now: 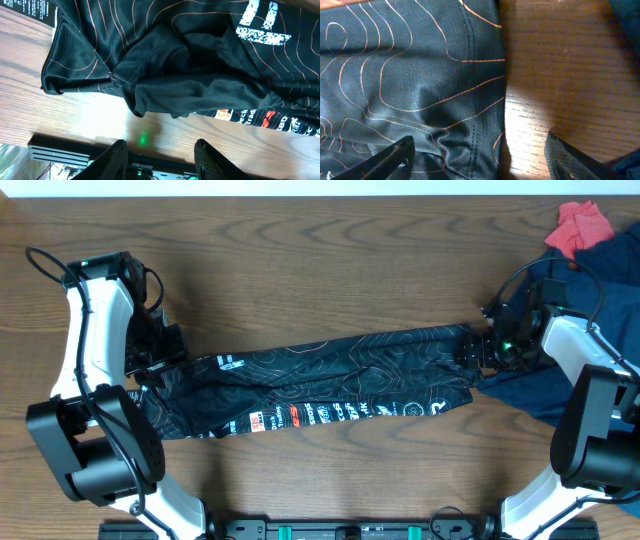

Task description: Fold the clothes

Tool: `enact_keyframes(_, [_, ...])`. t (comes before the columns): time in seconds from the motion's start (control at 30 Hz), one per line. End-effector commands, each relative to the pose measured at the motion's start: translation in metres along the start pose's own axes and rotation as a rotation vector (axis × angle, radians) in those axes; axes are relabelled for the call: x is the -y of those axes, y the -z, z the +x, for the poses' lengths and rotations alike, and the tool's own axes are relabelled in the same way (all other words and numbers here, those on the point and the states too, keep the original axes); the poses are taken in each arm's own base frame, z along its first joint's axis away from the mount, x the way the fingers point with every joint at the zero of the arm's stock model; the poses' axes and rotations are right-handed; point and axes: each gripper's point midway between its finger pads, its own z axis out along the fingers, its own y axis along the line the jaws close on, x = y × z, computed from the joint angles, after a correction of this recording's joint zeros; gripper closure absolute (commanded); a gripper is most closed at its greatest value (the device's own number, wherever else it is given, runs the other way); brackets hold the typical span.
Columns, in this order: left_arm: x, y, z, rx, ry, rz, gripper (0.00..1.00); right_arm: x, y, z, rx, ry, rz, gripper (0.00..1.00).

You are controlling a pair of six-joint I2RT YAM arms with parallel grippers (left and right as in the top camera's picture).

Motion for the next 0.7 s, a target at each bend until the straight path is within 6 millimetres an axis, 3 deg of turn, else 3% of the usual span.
enact_keyframes(0.0, [0.000, -0.002, 0.001, -0.014, -0.008, -0.004, 0.54, -0.009, -0.016, 0.016, -0.056, 0.031, -0.036, 0.19])
enact_keyframes(0.17, [0.000, -0.002, 0.001, -0.014, -0.008, -0.004, 0.54, -0.017, -0.021, 0.016, -0.059, 0.075, -0.035, 0.18])
enact_keyframes(0.43, [0.000, -0.002, 0.001, -0.013, -0.008, -0.004, 0.54, -0.019, -0.034, 0.039, -0.119, 0.094, -0.002, 0.20])
enact_keyframes(0.5, [0.000, -0.002, 0.001, -0.013, -0.008, -0.004, 0.54, -0.015, -0.036, 0.044, -0.131, 0.091, 0.018, 0.29])
enact_keyframes(0.6, [0.000, -0.002, 0.001, -0.015, -0.007, -0.005, 0.54, -0.013, -0.038, 0.049, -0.142, 0.089, 0.026, 0.62])
enact_keyframes(0.67, [0.000, -0.002, 0.001, -0.016, -0.008, -0.005, 0.54, -0.013, -0.038, 0.049, -0.142, 0.089, 0.025, 0.79])
